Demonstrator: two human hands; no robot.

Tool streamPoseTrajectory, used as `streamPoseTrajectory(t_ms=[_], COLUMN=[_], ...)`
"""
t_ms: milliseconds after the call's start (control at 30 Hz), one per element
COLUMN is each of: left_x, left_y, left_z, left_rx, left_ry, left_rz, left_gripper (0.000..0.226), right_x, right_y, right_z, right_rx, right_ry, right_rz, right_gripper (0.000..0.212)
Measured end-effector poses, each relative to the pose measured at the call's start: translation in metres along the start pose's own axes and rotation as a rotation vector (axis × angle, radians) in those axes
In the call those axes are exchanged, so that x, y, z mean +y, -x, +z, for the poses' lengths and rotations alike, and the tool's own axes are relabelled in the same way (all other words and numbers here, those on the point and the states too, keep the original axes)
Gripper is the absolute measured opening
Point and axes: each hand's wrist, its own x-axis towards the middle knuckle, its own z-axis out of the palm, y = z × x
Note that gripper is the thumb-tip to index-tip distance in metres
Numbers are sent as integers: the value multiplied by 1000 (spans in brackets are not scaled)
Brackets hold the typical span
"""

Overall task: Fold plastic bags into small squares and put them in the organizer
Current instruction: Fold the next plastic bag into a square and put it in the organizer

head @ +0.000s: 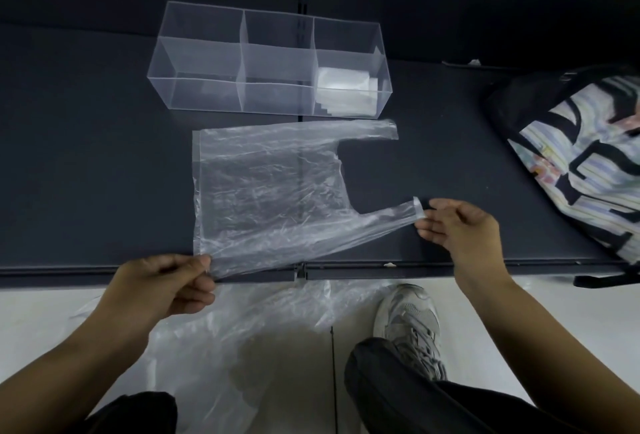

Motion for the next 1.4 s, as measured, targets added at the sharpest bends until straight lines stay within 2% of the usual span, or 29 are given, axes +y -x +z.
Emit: streamPoseTrajectory(t_ms=[67,133,200,267,400,600,767,900,967,1000,1067,1133,1167,1200,1267,1333,1400], left_x=[-1,0,-1,-2,-4,5,14,10,7,7,11,22,33,45,69,88,101], left_y=[0,1,0,0,-1,-6,-21,-27,-26,-25,-21,-12,-5,3,17,25,27], left_z=[0,1,1,1,-1,-9,-20,-21,-22,-22,-21,-15,-8,5,37,73,103], left_rx=[-7,-10,-2,-1,24,89,134,126,101,90,150,308,319,248,-42,-310,-421], left_ry=[-14,-23,-25,-28,-21,-23,-216,-420,-455,-456,-537,-668,-659,-612,-514,-440,-366], left_rz=[5,12,16,16,22,55,210,276,260,245,278,431,526,596,650,600,565], left_gripper=[14,13,14,14,19,19,15,18,19,18,18,31,37,42,45,50,44], right_x=[-5,-8,-10,-13,-12,-24,-22,-25,-27,-28,-29,-34,-37,-41,-48,-54,-58], right_y=[2,2,3,2,-5,-10,-4,1,5,7,11,19,23,29,43,55,63], right_z=[2,8,16,22,15,-6,1,11,14,15,15,18,21,26,37,49,58], right_rx=[-54,-88,-83,-73,-136,-388,-396,-382,-444,-477,-494,-481,-507,-549,-641,-705,-732], right_ry=[54,348,617,676,551,150,87,-183,-222,-184,-42,91,128,158,207,263,307], right_rz=[7,-84,-179,-223,-233,-36,-12,285,356,332,198,34,-42,-105,-208,-296,-348], right_gripper=[29,36,28,13,8,17,29,21,11,4,13,17,18,17,18,22,28])
